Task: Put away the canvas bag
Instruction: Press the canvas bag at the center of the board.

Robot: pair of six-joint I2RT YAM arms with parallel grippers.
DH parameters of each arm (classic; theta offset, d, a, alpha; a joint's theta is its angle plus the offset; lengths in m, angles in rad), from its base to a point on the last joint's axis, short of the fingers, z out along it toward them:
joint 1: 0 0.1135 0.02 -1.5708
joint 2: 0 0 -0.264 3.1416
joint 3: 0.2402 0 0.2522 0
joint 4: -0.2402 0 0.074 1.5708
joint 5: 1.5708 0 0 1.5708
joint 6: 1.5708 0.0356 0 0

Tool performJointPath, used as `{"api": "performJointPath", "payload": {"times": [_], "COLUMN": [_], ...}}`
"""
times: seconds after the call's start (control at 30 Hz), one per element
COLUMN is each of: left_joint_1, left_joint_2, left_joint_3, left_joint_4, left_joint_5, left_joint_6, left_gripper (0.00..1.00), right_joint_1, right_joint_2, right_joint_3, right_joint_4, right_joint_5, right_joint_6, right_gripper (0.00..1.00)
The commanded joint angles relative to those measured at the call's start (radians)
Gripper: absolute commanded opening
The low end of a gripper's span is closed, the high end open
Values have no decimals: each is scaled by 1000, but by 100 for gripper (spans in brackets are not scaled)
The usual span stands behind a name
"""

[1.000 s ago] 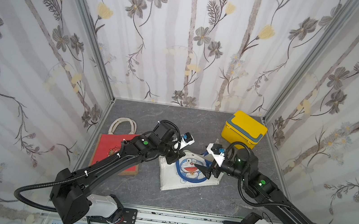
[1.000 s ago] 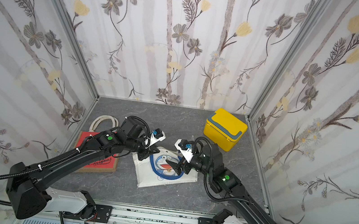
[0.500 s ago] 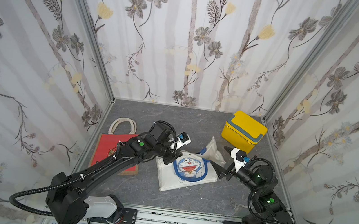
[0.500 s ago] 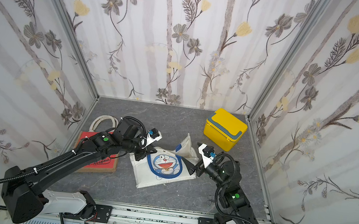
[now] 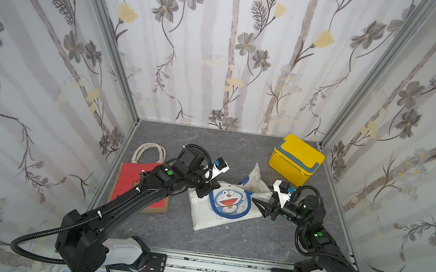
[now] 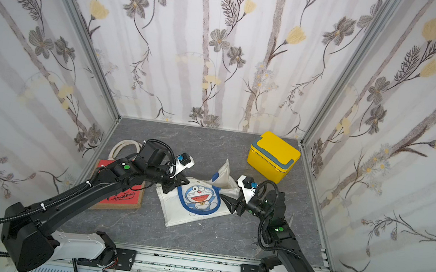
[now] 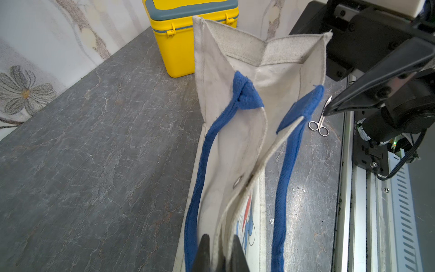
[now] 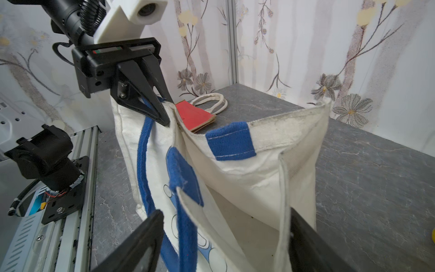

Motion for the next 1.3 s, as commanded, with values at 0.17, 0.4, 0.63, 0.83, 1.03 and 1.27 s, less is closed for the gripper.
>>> {"api": "performJointPath", "payload": {"times": [0.17,0.4,0.63,0.83,1.03,1.27], "left_joint_1": [5,-34,-109,-139,-171,-173], "left_joint_2": [15,20,93,206,310,307], "left_joint_3": [4,45,113,198,295,293], "left_joint_4": [45,58,49,29,-35,-55], "left_joint_5": [18,-54,-219,-157,-113,-115], "left_joint_6": [13,0,59,90,87,69], "left_gripper": [20,61,76,73,37,14], "right_joint_1": [1,12,45,50,53,52], "right_joint_2": [11,111,144,172,218,211], "right_joint_3": [-52,-33,-2,-11,-2,-16], "right_joint_4": [175,250,253,303,307,290], "right_joint_5": [33,-29,-29,-74,-95,-40], "right_joint_6": [-26,10,25,58,61,48], "right_gripper": [52,17,3,0,0,0]}}
